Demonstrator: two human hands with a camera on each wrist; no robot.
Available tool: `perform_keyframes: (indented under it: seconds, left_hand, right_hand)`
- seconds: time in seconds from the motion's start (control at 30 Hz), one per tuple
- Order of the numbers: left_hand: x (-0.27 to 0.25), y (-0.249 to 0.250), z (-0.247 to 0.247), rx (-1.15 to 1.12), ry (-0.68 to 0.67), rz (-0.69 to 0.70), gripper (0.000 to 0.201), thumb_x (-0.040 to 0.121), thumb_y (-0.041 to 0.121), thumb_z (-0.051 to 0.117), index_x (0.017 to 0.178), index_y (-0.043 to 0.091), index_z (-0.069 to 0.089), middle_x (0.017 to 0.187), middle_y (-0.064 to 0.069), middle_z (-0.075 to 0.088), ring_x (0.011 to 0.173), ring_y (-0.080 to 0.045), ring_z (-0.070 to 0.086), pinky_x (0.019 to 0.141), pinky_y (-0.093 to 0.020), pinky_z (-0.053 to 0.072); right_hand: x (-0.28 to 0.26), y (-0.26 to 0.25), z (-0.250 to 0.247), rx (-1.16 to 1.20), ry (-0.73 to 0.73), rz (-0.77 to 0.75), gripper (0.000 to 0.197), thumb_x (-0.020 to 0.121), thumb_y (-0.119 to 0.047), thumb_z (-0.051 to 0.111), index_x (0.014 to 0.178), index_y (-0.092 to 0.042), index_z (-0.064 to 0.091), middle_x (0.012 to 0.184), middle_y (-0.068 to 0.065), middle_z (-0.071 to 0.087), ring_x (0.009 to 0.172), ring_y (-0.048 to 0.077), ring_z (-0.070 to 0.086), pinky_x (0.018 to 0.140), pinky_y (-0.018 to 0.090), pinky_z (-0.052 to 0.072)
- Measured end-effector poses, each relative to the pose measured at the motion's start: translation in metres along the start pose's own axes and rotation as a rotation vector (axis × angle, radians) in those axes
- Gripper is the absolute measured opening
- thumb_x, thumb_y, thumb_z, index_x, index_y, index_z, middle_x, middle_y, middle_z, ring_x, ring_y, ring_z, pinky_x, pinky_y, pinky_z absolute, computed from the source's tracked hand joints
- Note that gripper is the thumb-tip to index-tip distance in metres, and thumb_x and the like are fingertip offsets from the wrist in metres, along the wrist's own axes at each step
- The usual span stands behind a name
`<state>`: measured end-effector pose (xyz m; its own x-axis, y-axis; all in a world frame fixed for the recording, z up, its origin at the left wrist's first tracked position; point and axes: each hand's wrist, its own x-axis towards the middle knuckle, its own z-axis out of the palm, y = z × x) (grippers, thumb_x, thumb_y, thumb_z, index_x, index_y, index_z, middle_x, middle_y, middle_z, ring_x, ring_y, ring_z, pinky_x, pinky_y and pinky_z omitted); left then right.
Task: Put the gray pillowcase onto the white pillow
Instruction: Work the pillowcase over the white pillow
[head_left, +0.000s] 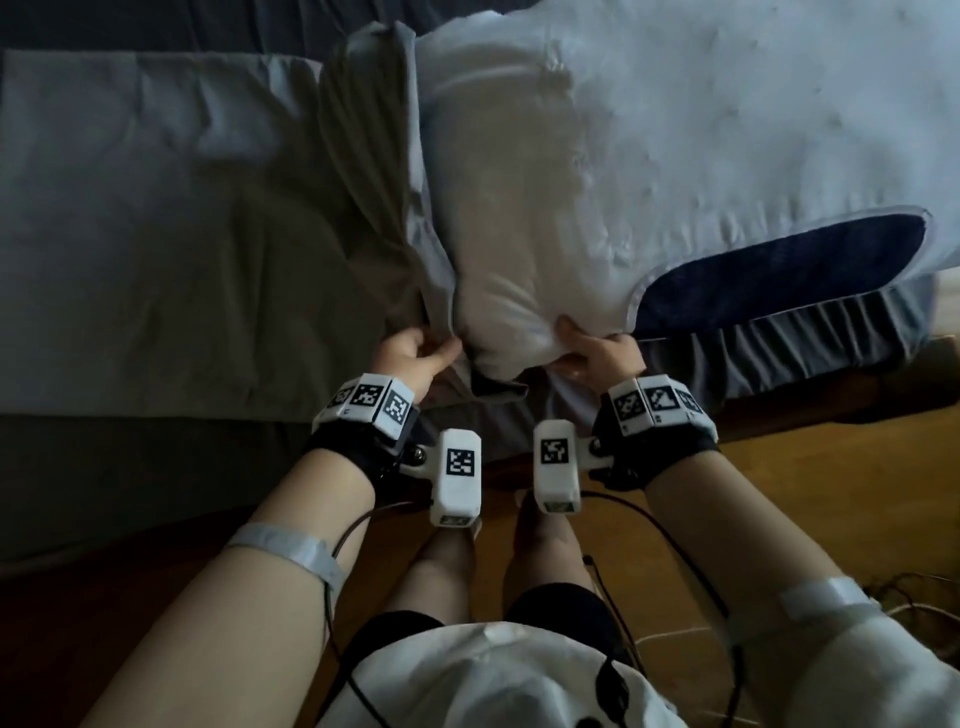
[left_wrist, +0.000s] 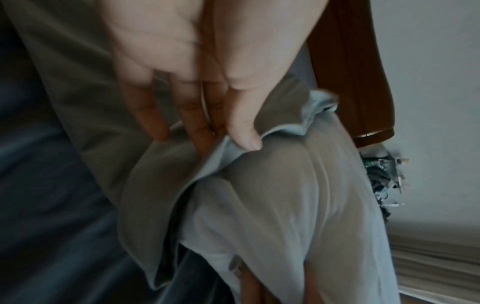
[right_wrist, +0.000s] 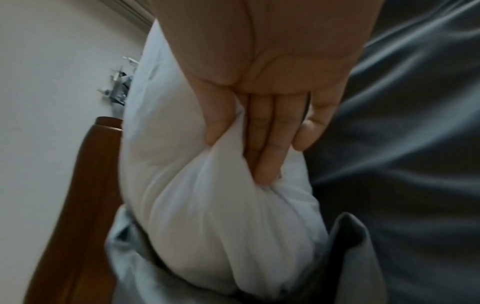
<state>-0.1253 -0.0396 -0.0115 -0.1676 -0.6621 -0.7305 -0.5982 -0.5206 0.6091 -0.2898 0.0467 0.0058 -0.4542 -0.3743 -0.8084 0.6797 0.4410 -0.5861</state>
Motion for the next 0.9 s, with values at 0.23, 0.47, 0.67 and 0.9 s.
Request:
perform_keyframes:
  seconds: [0.23, 0.47, 0.67, 0.9]
  left_hand:
    - [-0.004, 0.005, -0.029, -0.199, 0.116, -0.022, 0.012, 0.087, 0.006, 0.057, 0.098, 0.007, 0.061, 0.083, -0.011, 0.065, 0.069, -0.018, 0.062, 0.075, -0.036, 0.053]
    - [-0.006, 0.004, -0.053, -0.022, 0.308, 0.032, 0.029, 0.072, -0.006, 0.063, 0.08, 0.015, 0.046, 0.073, -0.002, 0.05, 0.074, -0.021, 0.05, 0.066, -0.03, 0.041]
    - [-0.023, -0.006, -0.06, 0.022, 0.199, -0.064, 0.038, 0.072, -0.017, 0.052, 0.058, 0.019, 0.051, 0.057, -0.003, 0.048, 0.053, -0.018, 0.045, 0.051, -0.022, 0.042]
    - [-0.033, 0.018, -0.051, -0.073, -0.129, -0.093, 0.05, 0.07, -0.011, 0.068, 0.113, 0.013, 0.06, 0.074, -0.003, 0.066, 0.064, -0.011, 0.061, 0.05, -0.007, 0.048]
  right_hand:
    - [-0.012, -0.026, 0.019, 0.021, -0.159, -0.117, 0.006, 0.085, -0.002, 0.058, 0.079, -0.003, 0.059, 0.08, 0.012, 0.062, 0.058, 0.021, 0.066, 0.058, 0.033, 0.059]
    - [-0.015, -0.025, 0.021, 0.055, -0.131, -0.118, 0.007, 0.086, 0.0, 0.057, 0.08, -0.003, 0.059, 0.083, 0.013, 0.061, 0.066, 0.024, 0.065, 0.06, 0.037, 0.059]
    - [-0.021, -0.037, 0.019, 0.122, -0.147, -0.146, 0.01, 0.088, 0.003, 0.052, 0.081, -0.001, 0.057, 0.079, 0.012, 0.06, 0.067, 0.025, 0.063, 0.062, 0.04, 0.058]
    - [-0.032, -0.072, 0.033, 0.222, -0.257, -0.169, 0.012, 0.09, 0.001, 0.049, 0.081, 0.003, 0.056, 0.052, 0.005, 0.065, 0.052, 0.02, 0.066, 0.06, 0.036, 0.059]
